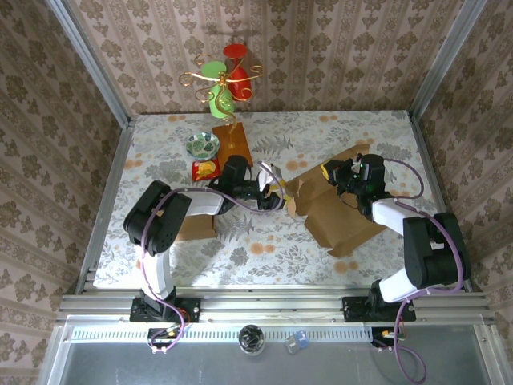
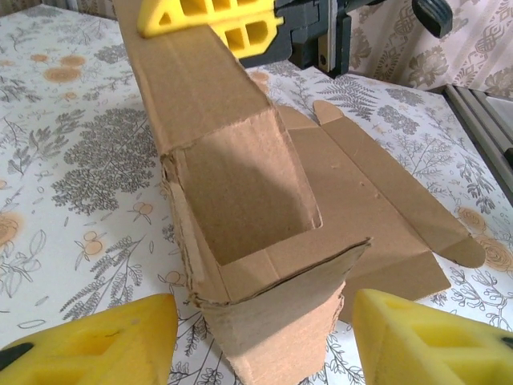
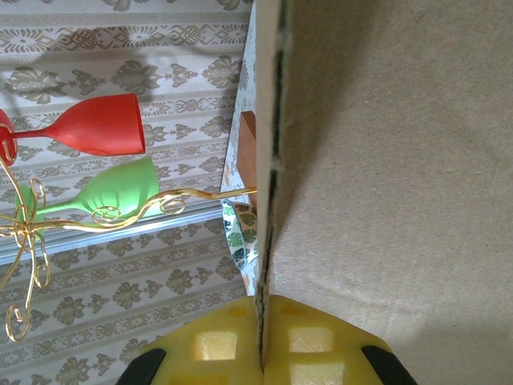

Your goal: Fold the paper box

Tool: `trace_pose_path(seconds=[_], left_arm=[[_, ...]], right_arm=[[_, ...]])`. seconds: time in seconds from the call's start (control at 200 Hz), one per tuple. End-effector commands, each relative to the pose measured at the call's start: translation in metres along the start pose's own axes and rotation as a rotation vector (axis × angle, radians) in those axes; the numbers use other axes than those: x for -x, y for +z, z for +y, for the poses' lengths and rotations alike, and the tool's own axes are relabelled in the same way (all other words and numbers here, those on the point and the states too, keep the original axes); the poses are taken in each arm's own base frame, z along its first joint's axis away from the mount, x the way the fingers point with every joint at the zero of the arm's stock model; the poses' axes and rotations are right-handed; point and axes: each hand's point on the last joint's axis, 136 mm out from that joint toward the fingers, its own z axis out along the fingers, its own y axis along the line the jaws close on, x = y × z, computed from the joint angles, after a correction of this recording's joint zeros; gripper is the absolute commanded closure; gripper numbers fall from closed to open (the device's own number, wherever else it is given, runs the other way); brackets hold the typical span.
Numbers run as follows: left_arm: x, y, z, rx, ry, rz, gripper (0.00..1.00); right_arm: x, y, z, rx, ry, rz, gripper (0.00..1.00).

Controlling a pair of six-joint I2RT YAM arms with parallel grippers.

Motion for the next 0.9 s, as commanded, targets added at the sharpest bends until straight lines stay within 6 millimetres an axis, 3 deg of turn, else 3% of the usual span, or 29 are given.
trace_pose_path(seconds=[0.0, 0.31, 0.56, 0.785, 0.895], left_arm=[[-0.001, 0.005, -0.003, -0.017, -0.006, -0.018, 0.42], [0.004, 0.010, 0.000, 0.056, -0.008, -0.025, 0.50], [-0.004, 0.017, 0.006, 0.152, -0.025, 0.013, 0.61], [-0.008, 0.024, 0.025, 0.321, -0.035, 0.048, 0.61], [-0.014, 0.024, 0.034, 0.409, -0.057, 0.067, 0.66]], right_arm=[[0.006, 0.003, 0.006, 0.024, -0.001, -0.020, 1.00], [0.016, 0.006, 0.019, 0.100, 0.028, -0.076, 1.00], [0.017, 0.009, 0.022, 0.120, 0.034, -0.086, 1.00], [0.009, 0.012, 0.016, 0.125, 0.049, -0.093, 1.00], [0.006, 0.012, 0.012, 0.127, 0.058, -0.105, 1.00]])
